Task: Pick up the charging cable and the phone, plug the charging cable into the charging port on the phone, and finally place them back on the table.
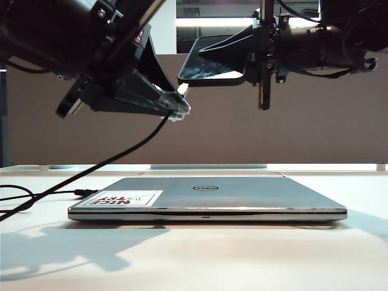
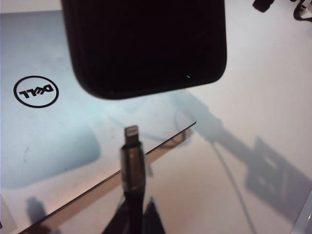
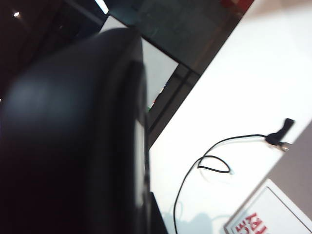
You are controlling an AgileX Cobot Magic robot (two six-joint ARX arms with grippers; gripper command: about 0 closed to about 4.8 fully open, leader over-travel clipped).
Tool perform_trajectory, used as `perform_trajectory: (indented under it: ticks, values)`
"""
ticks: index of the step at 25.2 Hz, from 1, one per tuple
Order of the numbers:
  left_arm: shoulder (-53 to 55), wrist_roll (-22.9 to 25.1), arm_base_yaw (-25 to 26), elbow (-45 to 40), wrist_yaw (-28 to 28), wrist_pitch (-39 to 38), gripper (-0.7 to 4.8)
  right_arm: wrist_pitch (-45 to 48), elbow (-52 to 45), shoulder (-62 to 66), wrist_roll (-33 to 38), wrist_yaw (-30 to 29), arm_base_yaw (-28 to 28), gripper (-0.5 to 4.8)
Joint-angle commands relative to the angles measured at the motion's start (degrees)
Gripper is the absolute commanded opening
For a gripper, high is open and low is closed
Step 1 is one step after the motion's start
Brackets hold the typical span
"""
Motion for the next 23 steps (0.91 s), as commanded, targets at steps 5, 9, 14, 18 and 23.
perform_trajectory:
  ticks: [5,9,14,18,23]
  values:
    - [0.5,-0.33,-0.5,0.07,0.42,2.38,-0.08,9.03,0.66,1.64,3.96,-0.7,0.57,-0.01]
    - [0.5,-0.33,-0.5,0.07,0.42,3.17,-0.08,9.49,0.66,1.79,4.09,-0.63,1.42,-0.01]
    - [0.5,-0.33,-0.5,0.07,0.42,3.13,-0.08,9.9,0.66,2.01,4.09,0.26,2.56,-0.01]
    - [0.5,-0.33,-0.5,0.07,0.42,3.13,-0.08,10.25,0.66,2.14,4.07,0.85,2.62,-0.01]
    - [0.52,-0.33,-0.5,0.07,0.42,3.15,-0.08,10.25,0.66,2.14,3.82,1.53,2.62,-0.01]
